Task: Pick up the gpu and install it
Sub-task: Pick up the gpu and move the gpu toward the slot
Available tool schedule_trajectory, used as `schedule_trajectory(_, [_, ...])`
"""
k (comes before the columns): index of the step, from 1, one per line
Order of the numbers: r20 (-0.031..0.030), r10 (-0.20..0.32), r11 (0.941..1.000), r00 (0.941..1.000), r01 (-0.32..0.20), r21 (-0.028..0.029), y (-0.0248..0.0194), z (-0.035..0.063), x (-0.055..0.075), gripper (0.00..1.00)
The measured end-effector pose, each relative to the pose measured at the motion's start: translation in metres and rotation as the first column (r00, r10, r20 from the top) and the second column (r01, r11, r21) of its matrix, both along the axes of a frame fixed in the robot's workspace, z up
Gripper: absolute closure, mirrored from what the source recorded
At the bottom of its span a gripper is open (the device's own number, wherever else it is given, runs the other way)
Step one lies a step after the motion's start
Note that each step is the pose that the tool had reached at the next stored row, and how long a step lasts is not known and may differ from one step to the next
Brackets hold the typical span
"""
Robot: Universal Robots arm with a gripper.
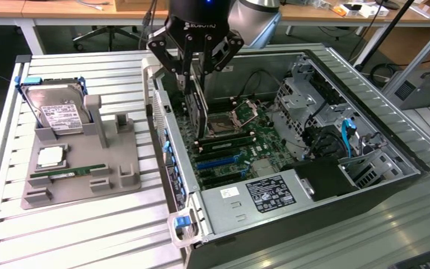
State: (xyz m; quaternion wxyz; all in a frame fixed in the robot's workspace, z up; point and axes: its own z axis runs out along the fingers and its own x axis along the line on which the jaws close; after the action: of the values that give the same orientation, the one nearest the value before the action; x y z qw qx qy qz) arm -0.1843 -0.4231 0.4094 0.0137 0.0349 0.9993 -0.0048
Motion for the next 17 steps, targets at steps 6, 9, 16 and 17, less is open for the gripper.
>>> schedule_trajectory(6, [0.0001,0.0,1.0,1.0,0.0,-0.0015,0.0,-0.0016,0.005,0.73])
schedule_trajectory(9, [0.0,0.0,1.0,1.0,0.0,-0.0022,0.0,-0.0022,0.007,0.73])
schedule_trajectory(16, [0.0001,0.0,1.0,1.0,0.0,-0.0036,0.0,-0.0042,0.012,0.73])
schedule_trajectory(17, [0.0,0.0,1.0,1.0,0.0,-0.0039,0.0,-0.0044,0.012,0.73])
